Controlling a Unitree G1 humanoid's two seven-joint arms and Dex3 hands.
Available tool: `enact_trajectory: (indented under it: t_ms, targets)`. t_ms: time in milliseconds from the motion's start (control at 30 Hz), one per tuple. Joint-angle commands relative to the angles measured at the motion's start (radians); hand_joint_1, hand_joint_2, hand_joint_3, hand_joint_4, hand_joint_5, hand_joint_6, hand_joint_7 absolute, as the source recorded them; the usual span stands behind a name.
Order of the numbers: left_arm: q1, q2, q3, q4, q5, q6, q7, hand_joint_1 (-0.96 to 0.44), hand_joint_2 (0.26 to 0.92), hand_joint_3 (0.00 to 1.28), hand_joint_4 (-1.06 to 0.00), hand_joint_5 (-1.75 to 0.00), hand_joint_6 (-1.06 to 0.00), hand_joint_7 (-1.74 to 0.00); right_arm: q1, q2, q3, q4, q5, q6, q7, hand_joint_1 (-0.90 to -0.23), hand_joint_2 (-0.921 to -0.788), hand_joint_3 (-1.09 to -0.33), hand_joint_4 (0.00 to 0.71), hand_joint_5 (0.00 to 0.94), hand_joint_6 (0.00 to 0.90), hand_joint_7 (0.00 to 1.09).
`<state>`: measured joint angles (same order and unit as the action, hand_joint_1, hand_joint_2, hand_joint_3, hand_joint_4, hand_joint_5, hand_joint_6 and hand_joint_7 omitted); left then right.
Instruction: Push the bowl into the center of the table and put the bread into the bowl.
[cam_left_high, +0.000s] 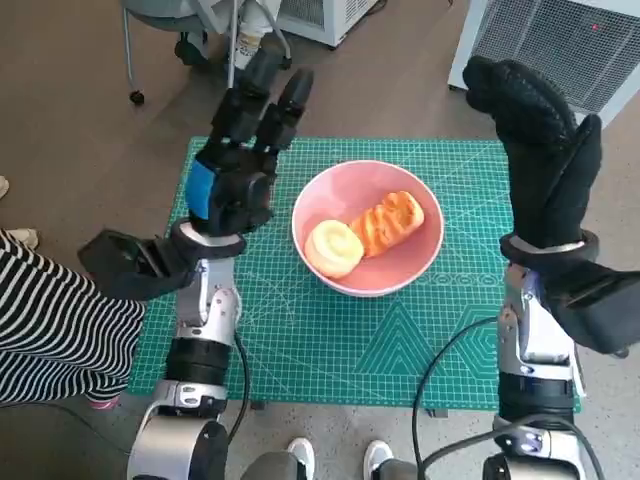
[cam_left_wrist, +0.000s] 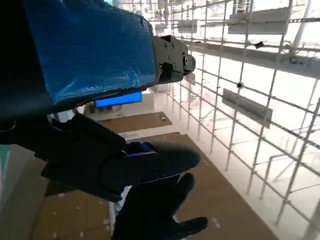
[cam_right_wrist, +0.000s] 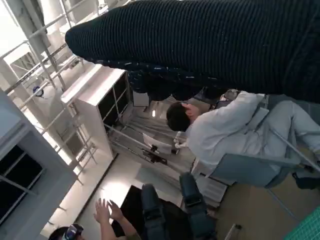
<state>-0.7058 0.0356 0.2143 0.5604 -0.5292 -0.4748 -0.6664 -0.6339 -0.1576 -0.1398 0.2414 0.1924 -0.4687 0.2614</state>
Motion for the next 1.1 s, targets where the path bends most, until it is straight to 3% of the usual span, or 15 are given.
enact_trajectory:
  t_ms: [33,300,867,1100]
  targets:
    - [-0.005,-0.007,0.013,-0.026,-0.023,0.033,-0.003,-0.67,0.921,0.36,-0.14,-0.01,-0.19,-0.07,0.008,-0.005,0.009,0.007,-0.01,0.022,0.001,-0.715,-0.921,-0.723,0.218,0.005,0.118,0.41]
    - [-0.013,-0.003,0.015,-0.018,-0.018,0.029,-0.019,-0.64,0.921,0.34,-0.16,-0.02,-0.2,-0.08,0.004,-0.016,0.011,-0.007,-0.002,0.047,0.009,-0.713,-0.921,-0.726,0.217,0.003,0.118,0.41]
    - [-0.004,0.011,0.016,-0.046,0.035,0.026,0.042,-0.54,0.921,0.32,-0.16,-0.01,-0.22,-0.09,0.009,-0.021,0.017,-0.041,-0.007,0.068,0.005,-0.716,-0.921,-0.724,0.219,0.003,0.125,0.41]
    - [0.005,0.011,0.016,-0.049,0.053,0.018,0.072,-0.51,0.921,0.19,-0.2,-0.02,-0.25,-0.1,0.009,-0.015,0.022,-0.027,-0.012,0.054,0.002,-0.714,-0.921,-0.725,0.218,0.002,0.124,0.41]
